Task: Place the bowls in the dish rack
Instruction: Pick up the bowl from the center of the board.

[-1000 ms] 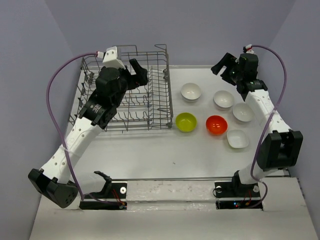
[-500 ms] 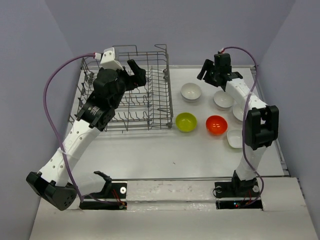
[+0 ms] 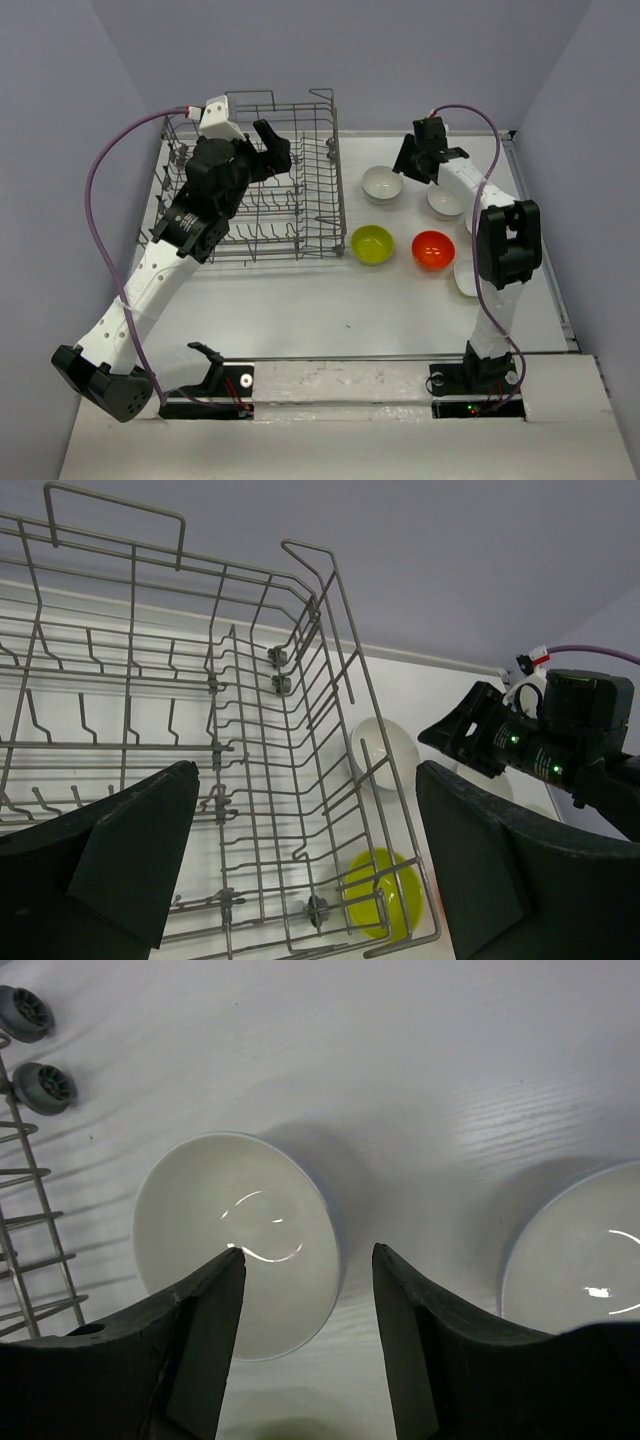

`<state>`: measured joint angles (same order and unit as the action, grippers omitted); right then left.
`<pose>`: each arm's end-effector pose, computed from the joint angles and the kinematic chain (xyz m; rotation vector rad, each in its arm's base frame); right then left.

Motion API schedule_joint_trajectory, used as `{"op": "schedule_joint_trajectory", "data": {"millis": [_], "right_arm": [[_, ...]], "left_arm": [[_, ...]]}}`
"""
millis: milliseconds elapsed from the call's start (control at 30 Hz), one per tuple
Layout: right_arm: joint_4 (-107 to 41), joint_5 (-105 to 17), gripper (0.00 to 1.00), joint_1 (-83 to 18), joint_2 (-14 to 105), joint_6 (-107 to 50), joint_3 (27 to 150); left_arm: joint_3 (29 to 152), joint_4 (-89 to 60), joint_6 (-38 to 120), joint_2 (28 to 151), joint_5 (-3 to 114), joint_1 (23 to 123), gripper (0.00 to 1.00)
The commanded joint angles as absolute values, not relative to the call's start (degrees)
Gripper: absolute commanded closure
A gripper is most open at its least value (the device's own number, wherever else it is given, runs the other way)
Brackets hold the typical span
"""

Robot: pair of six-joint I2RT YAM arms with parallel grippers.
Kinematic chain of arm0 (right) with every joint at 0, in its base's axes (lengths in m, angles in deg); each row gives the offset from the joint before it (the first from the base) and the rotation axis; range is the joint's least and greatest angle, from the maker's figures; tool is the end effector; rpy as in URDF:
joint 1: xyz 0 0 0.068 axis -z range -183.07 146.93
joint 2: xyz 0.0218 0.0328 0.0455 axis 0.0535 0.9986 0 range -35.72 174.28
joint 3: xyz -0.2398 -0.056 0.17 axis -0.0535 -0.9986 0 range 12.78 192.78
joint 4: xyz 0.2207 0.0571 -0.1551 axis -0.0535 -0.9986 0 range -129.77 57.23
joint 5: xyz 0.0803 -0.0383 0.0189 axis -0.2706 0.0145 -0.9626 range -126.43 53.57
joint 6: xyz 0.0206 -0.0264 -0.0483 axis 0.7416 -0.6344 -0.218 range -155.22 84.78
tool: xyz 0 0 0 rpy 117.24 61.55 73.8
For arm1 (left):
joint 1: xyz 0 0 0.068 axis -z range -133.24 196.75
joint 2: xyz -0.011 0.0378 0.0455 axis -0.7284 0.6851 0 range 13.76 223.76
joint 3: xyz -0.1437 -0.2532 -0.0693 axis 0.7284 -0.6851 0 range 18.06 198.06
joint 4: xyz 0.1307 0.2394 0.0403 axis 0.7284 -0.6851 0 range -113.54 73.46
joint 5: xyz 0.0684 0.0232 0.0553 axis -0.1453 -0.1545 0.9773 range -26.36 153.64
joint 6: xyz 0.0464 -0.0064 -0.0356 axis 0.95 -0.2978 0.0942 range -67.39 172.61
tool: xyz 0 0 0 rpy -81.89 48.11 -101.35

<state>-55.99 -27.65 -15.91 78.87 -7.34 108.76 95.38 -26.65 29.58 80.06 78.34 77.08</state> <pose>0.4824 0.1034 0.2747 0.3786 2.2664 0.1918 0.2317 -0.1230 0.4906 -0.1052 1.5766 -0.5341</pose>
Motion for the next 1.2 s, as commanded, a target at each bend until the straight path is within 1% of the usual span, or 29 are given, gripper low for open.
{"op": "schedule_joint_trajectory", "data": {"millis": [0, 400, 600, 667, 867, 1167], "right_arm": [[-56.2, -25.4, 0.41, -16.5, 80.1, -7.6, 110.7], [-56.3, -24.7, 0.43, -17.0, 82.7, -8.0, 110.3], [-56.1, -23.8, 0.48, -17.6, 83.5, -7.8, 109.4], [-56.1, -23.7, 0.48, -17.6, 83.6, -7.8, 109.4], [-56.0, -23.6, 0.54, -17.6, 84.3, -7.6, 109.5], [-56.0, -23.9, 0.55, -17.6, 84.8, -7.4, 109.2]], "left_arm": [[95.3, -25.3, 30.0, 78.4, 79.6, 77.3, 0.01], [95.5, -25.6, 30.0, 79.0, 79.6, 77.3, 0.01], [94.9, -25.3, 30.0, 79.0, 79.6, 77.3, 0.01], [94.7, -25.3, 30.0, 79.0, 79.5, 77.3, 0.01], [94.3, -25.2, 30.0, 78.9, 79.6, 77.3, 0.01], [93.9, -25.3, 30.1, 78.7, 79.7, 77.3, 0.01]]}}
